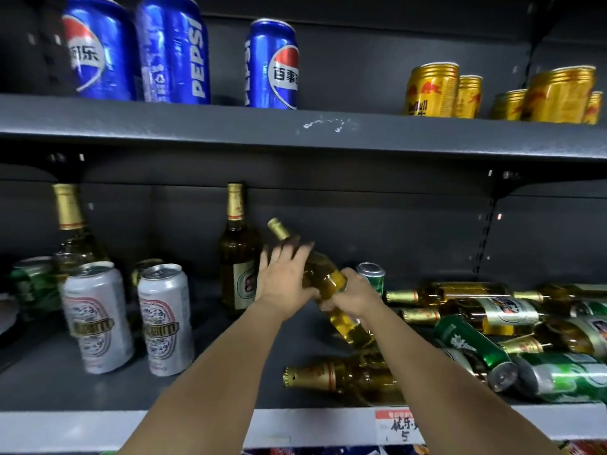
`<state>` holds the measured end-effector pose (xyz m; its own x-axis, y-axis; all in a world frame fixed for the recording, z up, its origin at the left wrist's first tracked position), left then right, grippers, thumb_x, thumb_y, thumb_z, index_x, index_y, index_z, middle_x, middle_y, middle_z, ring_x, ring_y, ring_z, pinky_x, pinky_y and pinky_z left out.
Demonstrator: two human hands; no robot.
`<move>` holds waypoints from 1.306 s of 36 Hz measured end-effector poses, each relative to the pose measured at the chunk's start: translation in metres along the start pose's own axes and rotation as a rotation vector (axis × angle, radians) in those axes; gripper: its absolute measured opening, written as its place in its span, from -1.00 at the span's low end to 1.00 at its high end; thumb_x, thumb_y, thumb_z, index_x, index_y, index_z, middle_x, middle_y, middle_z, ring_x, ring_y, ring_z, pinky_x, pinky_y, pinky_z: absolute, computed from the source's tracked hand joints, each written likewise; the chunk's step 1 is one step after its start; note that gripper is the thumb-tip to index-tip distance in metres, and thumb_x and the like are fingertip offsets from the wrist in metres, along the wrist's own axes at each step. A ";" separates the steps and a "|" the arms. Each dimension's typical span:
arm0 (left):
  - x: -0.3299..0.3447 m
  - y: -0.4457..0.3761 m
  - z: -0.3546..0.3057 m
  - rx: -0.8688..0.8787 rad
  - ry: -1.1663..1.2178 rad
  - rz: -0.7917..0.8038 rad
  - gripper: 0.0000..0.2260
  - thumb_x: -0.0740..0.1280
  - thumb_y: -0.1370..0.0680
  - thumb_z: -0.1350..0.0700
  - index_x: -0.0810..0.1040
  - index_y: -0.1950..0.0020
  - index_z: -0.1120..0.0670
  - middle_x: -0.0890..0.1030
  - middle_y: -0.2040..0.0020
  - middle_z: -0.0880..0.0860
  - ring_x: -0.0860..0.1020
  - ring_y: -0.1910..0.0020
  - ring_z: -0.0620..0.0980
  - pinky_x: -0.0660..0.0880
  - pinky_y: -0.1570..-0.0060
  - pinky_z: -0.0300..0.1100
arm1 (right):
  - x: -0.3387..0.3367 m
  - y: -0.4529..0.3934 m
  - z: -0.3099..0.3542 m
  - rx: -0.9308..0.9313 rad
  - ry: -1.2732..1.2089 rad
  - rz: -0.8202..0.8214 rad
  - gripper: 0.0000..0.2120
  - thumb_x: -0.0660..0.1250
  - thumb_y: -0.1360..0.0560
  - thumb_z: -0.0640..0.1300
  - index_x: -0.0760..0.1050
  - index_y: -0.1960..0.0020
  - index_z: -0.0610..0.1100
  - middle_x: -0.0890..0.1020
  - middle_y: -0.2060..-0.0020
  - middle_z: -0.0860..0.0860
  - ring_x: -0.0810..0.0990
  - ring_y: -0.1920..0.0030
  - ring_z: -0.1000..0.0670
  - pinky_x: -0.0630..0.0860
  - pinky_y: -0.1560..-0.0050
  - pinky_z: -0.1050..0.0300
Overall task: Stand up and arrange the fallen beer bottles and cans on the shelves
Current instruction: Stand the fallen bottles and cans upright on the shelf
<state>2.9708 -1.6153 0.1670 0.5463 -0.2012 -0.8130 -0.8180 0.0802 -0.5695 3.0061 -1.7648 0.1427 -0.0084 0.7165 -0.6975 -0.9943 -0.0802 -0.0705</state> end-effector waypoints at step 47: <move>0.060 0.017 -0.010 -0.333 0.708 0.354 -0.60 0.39 -0.51 -0.10 0.50 -0.25 0.07 0.58 -0.14 0.05 0.54 -0.14 0.04 0.49 -0.18 0.01 | 0.003 -0.009 -0.010 0.000 -0.083 0.184 -0.55 0.29 -0.51 0.25 0.58 0.05 -0.16 0.62 0.08 -0.05 0.57 -0.06 -0.07 0.46 -0.26 -0.09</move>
<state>2.9878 -1.6355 0.1095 0.0990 -0.7895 -0.6057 -0.9898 -0.0156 -0.1414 3.0160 -1.7692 0.1341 -0.1984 0.7446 -0.6373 -0.9753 -0.2147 0.0528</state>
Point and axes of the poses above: each hand's wrist, its own y-axis away from the middle knuckle, its own x-axis out of the palm, z = x × y, the point moved 2 cm from there along -y, towards the middle knuckle
